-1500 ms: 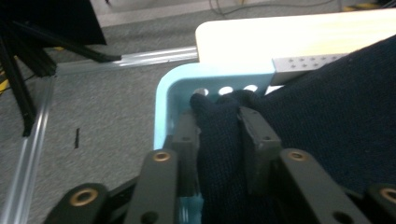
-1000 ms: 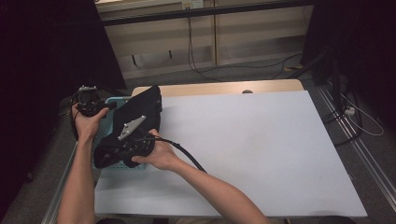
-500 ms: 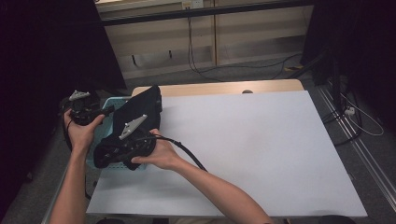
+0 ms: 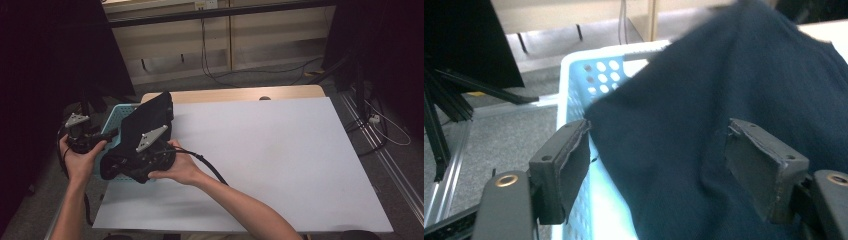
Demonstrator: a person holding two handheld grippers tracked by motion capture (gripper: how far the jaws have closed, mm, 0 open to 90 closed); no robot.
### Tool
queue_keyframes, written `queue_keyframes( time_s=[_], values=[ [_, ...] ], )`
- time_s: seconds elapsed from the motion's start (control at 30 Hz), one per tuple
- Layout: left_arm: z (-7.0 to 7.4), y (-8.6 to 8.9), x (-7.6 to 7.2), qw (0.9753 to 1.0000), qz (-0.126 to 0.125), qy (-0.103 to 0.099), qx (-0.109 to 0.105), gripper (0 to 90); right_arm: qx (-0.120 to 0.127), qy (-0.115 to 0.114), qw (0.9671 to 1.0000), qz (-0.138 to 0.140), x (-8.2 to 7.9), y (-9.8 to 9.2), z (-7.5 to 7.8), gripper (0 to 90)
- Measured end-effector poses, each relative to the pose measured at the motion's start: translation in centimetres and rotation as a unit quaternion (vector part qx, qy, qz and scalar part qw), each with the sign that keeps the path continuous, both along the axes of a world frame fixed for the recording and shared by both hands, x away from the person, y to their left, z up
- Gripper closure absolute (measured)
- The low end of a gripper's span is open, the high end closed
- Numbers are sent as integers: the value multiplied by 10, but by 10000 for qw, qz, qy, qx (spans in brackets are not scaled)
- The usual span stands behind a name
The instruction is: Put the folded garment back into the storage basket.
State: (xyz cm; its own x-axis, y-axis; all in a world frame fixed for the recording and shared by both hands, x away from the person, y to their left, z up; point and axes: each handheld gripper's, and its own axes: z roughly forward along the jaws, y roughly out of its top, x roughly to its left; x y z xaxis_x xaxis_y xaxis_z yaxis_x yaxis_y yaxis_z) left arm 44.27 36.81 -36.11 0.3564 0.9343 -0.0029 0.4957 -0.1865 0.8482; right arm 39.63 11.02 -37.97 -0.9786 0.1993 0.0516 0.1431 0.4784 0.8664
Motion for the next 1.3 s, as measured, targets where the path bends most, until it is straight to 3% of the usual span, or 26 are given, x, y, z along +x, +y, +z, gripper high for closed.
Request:
queue_keyframes(
  time_s=[0.13,0.2,0.3,0.47,0.5,0.53,0.63,0.73,0.83,0.97,1.1,1.2,1.23,1.27,1.3],
  values=[
    [-1,-2,-15,9999,-126,-44,-72,266,81,-28,10000,20,-5,-4,2,456],
    [0,-2,-21,9996,-246,-32,-97,316,54,-86,9999,41,-8,-6,2,457],
    [2,1,-28,9997,-245,-51,-55,300,19,-133,9999,45,-10,-7,2,458],
    [-1,6,-47,9995,-276,39,-171,276,-9,-212,9998,65,-13,-7,2,440],
    [-3,4,-55,9998,-186,-37,45,257,-8,-216,9997,82,-13,-7,2,437],
    [-3,4,-55,9998,-186,-37,45,227,-15,-207,9997,99,-14,-8,2,435],
    [-8,-4,-64,9990,-429,96,-99,220,-66,-253,9995,163,-17,-7,3,426],
    [-11,-4,-66,9990,-388,112,-171,221,-86,-259,9994,203,-20,-7,3,423],
    [-17,2,-69,9982,-400,306,-336,224,-254,-450,9985,169,-25,-8,0,418],
    [-22,2,-77,9982,-353,409,-252,238,-282,-529,9981,164,-27,-10,-4,413],
    [-23,0,-84,9990,-241,322,-174,235,-418,-578,9972,212,-27,-8,-5,410],
    [-28,5,-79,9977,-243,437,-450,200,-416,-515,9976,207,-24,-8,-7,422],
    [-28,5,-79,9977,-243,437,-450,197,-416,-515,9976,207,-24,-8,-7,422],
    [-29,7,-77,9960,-356,547,-607,216,-431,-587,9972,167,-25,-7,-8,422],
    [-29,7,-77,9960,-356,547,-607,270,-431,-587,9972,167,-25,-7,-8,422]
  ],
)
